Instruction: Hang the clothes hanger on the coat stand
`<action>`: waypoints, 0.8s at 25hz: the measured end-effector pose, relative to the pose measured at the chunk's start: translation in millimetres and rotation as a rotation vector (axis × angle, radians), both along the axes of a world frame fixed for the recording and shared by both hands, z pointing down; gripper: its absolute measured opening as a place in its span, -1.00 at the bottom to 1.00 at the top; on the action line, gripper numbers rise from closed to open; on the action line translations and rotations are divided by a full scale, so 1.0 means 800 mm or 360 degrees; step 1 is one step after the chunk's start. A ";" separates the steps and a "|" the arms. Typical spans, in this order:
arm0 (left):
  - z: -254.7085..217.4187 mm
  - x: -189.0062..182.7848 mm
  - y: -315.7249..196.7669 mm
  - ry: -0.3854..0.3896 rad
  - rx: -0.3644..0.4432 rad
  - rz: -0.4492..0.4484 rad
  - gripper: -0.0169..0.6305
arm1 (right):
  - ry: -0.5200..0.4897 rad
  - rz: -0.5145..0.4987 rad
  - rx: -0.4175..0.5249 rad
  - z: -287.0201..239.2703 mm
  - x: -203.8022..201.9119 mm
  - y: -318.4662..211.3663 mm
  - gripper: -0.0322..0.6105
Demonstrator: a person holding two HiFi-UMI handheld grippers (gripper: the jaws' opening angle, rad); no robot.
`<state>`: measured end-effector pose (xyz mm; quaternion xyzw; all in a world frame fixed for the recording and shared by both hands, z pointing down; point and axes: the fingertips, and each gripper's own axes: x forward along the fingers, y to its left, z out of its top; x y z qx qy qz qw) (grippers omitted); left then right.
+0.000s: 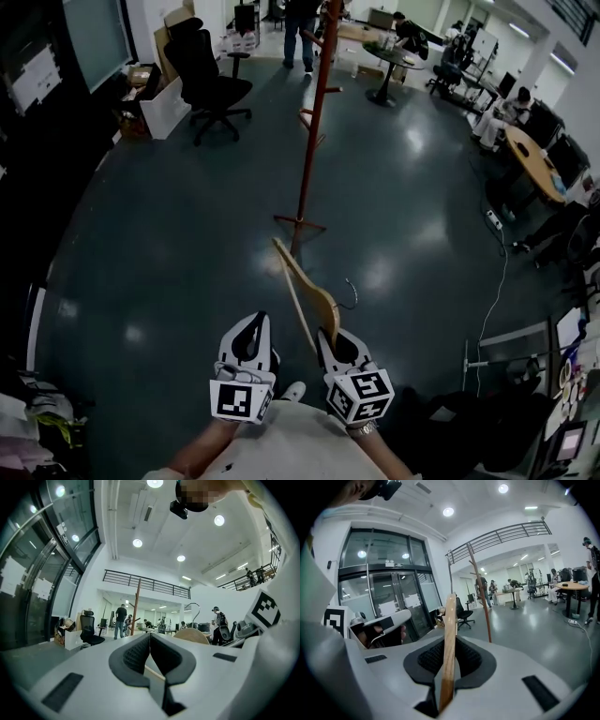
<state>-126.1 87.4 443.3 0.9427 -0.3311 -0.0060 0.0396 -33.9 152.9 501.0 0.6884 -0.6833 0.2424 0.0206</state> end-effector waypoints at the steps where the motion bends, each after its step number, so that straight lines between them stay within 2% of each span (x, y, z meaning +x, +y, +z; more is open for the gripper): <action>1: 0.001 0.009 -0.015 0.0005 -0.0015 0.0014 -0.91 | 0.0007 0.0005 -0.0008 -0.001 0.008 -0.013 -0.69; 8: 0.001 0.077 -0.149 0.0050 -0.0046 0.0072 -0.91 | 0.0053 -0.0021 -0.0048 -0.004 0.063 -0.141 -0.69; 13: -0.018 0.119 -0.240 0.0084 0.0021 0.0114 -0.91 | 0.0055 -0.0033 -0.0013 -0.013 0.096 -0.238 -0.69; 18: -0.045 0.135 -0.319 0.0144 0.0088 0.0149 -0.91 | 0.0034 -0.0046 0.0050 -0.033 0.111 -0.327 -0.69; 20: -0.050 0.143 -0.340 0.0118 0.0105 0.0167 -0.91 | 0.0022 -0.0097 0.0053 -0.035 0.111 -0.352 -0.69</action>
